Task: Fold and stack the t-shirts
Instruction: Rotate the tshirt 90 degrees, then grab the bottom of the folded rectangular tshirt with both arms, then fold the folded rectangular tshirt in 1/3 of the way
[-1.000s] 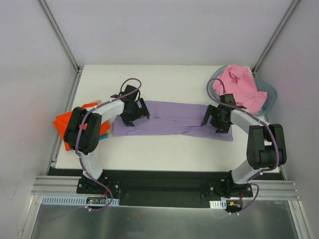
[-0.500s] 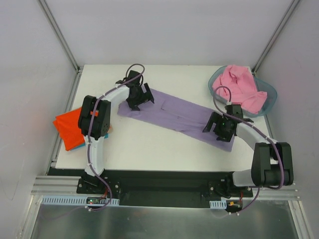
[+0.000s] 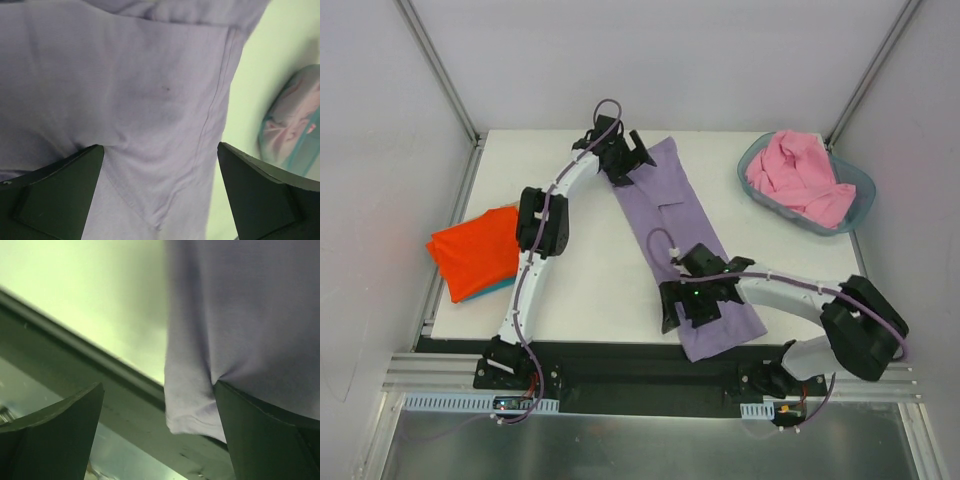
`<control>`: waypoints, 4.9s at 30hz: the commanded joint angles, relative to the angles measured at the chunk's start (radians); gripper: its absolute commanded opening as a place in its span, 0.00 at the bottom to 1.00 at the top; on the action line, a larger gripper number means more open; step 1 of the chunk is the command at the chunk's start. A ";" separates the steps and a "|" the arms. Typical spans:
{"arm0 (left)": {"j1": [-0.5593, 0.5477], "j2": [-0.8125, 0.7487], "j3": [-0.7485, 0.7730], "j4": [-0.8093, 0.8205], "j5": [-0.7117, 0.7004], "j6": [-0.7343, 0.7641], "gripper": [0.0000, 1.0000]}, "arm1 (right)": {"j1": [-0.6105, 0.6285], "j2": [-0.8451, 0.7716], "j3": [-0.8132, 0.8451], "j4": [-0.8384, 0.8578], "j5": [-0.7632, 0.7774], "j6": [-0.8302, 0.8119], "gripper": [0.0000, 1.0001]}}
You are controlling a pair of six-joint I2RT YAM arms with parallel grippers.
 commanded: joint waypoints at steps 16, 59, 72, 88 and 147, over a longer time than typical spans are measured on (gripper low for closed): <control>-0.049 0.220 0.199 0.467 -0.013 -0.248 0.99 | 0.157 -0.092 0.271 -0.053 -0.120 -0.148 0.97; -0.572 -1.448 -1.680 0.171 -0.107 -0.202 0.83 | -0.256 -0.538 -0.094 -0.325 0.220 0.072 0.97; -0.645 -1.226 -1.637 0.258 -0.055 -0.204 0.73 | -0.256 -0.519 -0.145 -0.299 0.200 0.069 0.97; -0.677 -1.046 -1.583 0.257 0.010 -0.174 0.00 | -0.256 -0.510 -0.268 -0.268 0.113 0.098 0.97; -0.309 -1.025 -1.188 0.234 0.008 0.195 0.00 | -0.345 -0.105 0.416 -0.185 0.291 -0.143 0.01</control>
